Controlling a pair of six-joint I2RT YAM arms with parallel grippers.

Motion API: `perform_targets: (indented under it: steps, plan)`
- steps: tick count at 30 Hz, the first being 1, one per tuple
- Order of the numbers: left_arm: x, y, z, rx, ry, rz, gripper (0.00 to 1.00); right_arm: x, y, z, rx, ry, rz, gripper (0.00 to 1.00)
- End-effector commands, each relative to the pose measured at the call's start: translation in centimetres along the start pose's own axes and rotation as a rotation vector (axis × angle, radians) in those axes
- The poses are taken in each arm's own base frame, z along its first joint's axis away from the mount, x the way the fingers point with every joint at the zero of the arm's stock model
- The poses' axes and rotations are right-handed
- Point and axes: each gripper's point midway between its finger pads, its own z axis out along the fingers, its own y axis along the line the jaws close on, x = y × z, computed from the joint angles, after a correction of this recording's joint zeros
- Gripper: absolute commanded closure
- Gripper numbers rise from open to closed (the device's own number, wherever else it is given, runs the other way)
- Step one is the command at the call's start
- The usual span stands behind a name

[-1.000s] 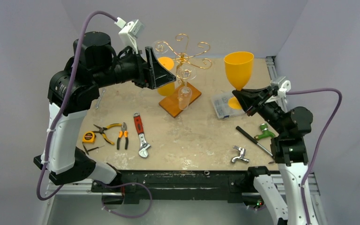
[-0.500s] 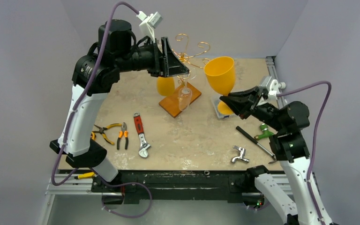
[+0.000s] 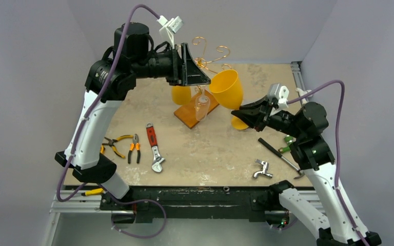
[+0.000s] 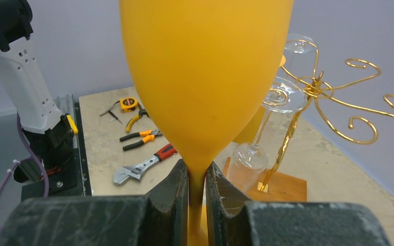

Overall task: Take the wine glass off the wine glass rack
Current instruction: Place the wine glass at the center of the board.

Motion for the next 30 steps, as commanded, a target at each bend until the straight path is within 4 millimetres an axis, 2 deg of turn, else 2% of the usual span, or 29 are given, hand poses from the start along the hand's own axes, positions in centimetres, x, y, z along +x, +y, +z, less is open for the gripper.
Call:
perform_targets:
  steps: [1,9,15,30]
  plan:
    - [-0.3,-1.3,-1.1,0.044,-0.027,0.039,0.46,-2.1,0.6,0.2,-0.036,-0.033,-0.071,1.00]
    - [1.1,-0.6,-0.7,0.048,0.017,0.018,0.50,-1.8,1.7,0.7,-0.091,-0.026,-0.067,1.00]
    - [1.6,-0.8,-0.7,0.064,0.036,0.009,0.52,-1.8,2.4,1.1,-0.116,-0.016,-0.074,1.00]
    - [3.9,-0.8,-1.7,0.072,0.101,-0.009,0.59,-1.6,3.2,2.0,-0.149,-0.004,-0.092,1.00]
